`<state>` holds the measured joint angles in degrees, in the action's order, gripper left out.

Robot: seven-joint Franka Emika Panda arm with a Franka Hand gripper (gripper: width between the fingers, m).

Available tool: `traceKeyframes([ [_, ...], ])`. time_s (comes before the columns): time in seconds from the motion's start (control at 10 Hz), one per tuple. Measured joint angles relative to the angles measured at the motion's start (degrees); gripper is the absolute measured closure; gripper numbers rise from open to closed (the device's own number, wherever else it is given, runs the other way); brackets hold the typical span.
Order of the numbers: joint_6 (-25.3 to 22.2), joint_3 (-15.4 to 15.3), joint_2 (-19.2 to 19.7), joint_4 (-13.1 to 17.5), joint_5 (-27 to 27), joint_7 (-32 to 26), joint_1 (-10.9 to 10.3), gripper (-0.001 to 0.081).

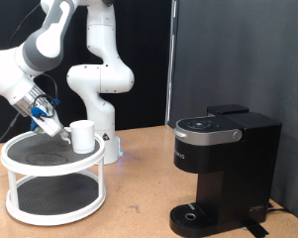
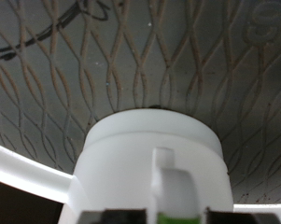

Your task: Make a cup of coffee with the keurig machine

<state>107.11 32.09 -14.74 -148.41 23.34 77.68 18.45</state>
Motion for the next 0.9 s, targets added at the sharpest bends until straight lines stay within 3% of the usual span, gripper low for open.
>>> traceKeyframes([
  [0.1, 0.07, 0.00, 0.00, -0.02, 0.00, 0.00, 0.00, 0.0727],
  [0.2, 0.11, 0.00, 0.00, -0.03, -0.11, 0.00, 0.01, 0.0791],
  [0.4, -0.89, 0.01, -0.49, 0.19, -0.13, 0.44, 0.14, 0.0798],
  [0.9, -12.19, 0.10, -5.72, 5.04, -0.40, 5.96, 0.58, 0.0799],
])
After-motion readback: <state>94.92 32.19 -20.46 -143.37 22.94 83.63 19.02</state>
